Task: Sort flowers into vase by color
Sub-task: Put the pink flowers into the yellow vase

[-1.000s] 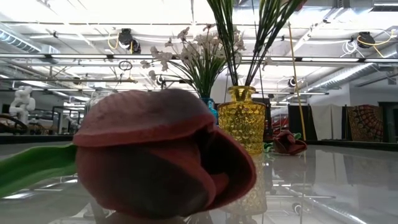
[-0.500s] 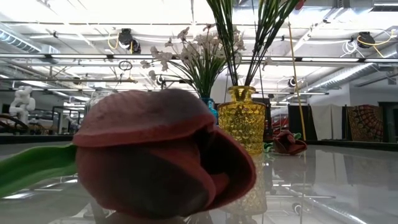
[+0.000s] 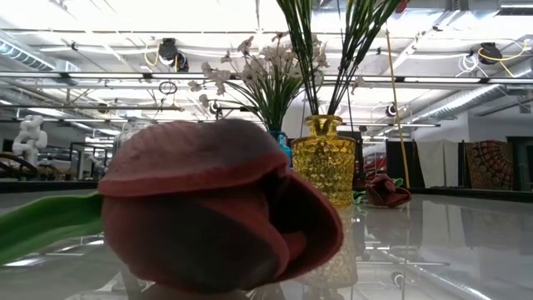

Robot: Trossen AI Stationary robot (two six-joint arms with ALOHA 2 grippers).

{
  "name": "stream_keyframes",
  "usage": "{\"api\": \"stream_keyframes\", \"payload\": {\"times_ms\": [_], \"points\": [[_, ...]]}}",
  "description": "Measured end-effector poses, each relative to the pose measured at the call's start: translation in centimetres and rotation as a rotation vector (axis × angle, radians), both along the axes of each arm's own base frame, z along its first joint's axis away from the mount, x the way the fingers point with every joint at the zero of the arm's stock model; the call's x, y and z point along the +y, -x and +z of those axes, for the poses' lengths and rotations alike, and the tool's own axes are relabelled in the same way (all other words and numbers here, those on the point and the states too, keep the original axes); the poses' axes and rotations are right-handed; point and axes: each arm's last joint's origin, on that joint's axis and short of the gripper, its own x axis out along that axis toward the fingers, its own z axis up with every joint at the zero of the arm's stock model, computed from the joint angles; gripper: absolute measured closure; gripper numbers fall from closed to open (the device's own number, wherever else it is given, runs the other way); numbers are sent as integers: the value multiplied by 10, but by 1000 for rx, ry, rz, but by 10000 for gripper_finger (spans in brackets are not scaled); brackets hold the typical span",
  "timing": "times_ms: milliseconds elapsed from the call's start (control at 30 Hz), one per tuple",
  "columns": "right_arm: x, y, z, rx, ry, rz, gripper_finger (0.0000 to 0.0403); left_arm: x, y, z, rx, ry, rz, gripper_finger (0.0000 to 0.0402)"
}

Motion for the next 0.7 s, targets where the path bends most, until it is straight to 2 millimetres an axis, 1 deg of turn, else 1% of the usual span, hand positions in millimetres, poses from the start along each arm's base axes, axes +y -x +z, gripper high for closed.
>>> {"api": "stream_keyframes", "payload": {"times_ms": [67, 133, 367, 500, 600, 700], "points": [[0, 0, 0, 2, 7, -1, 403, -2, -3, -4, 0, -16, 2, 195], [0, 0, 0, 5, 17, -1, 403, -4, -6, -6, 2, -19, 3, 177], [0, 0, 0, 16, 43, 1, 403, -7, -7, -8, -2, -23, -2, 84], [1, 0, -1, 21, 54, 5, 403, -7, -6, -6, -12, -6, -6, 43], [1, 0, -1, 24, 61, 8, 403, -8, -6, -8, -1, -16, -5, 23], [2, 1, 0, 22, 70, 10, 403, -8, -7, -12, 28, -49, -13, 22]]}}
